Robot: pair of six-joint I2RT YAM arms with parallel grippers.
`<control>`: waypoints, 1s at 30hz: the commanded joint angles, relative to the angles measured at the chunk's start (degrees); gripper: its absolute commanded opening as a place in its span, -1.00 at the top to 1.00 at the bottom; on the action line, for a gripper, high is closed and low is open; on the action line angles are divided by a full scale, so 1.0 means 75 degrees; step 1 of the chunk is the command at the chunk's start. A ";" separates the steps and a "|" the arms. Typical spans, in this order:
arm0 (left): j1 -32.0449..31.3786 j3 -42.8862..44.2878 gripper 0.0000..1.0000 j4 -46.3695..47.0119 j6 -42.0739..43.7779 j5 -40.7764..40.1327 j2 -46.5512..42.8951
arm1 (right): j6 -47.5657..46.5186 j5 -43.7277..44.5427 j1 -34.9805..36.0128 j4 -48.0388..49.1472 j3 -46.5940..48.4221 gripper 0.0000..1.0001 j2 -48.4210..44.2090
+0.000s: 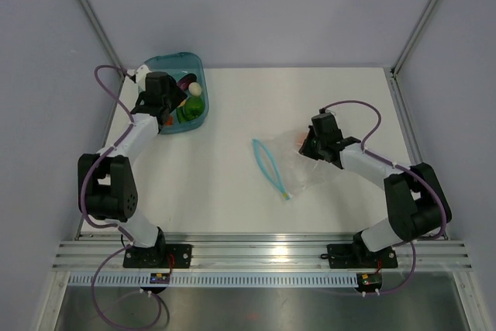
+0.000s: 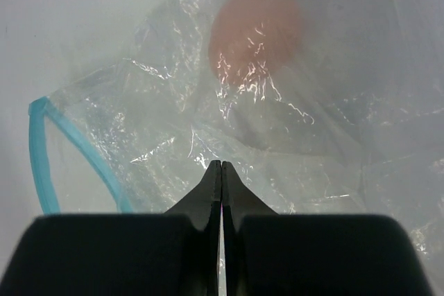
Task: Open the zip-top bag and remove the fake food
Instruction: Place the fake fruit in the bin.
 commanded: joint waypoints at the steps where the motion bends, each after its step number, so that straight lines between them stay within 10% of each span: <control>1: 0.0262 -0.0076 0.17 0.0632 -0.0198 0.0544 0.0160 | 0.0103 0.0123 -0.0050 0.0297 -0.0030 0.99 -0.0356; 14: 0.0580 -0.0006 -0.98 0.0152 -0.0340 0.1224 0.0266 | -0.0049 0.0369 -0.0050 0.0543 -0.0416 0.82 -0.1012; 30: 0.0697 -0.1984 -0.79 0.1533 -0.1755 0.2466 -0.1185 | -0.0354 0.0931 -0.0038 0.0766 -0.0885 0.57 -0.2044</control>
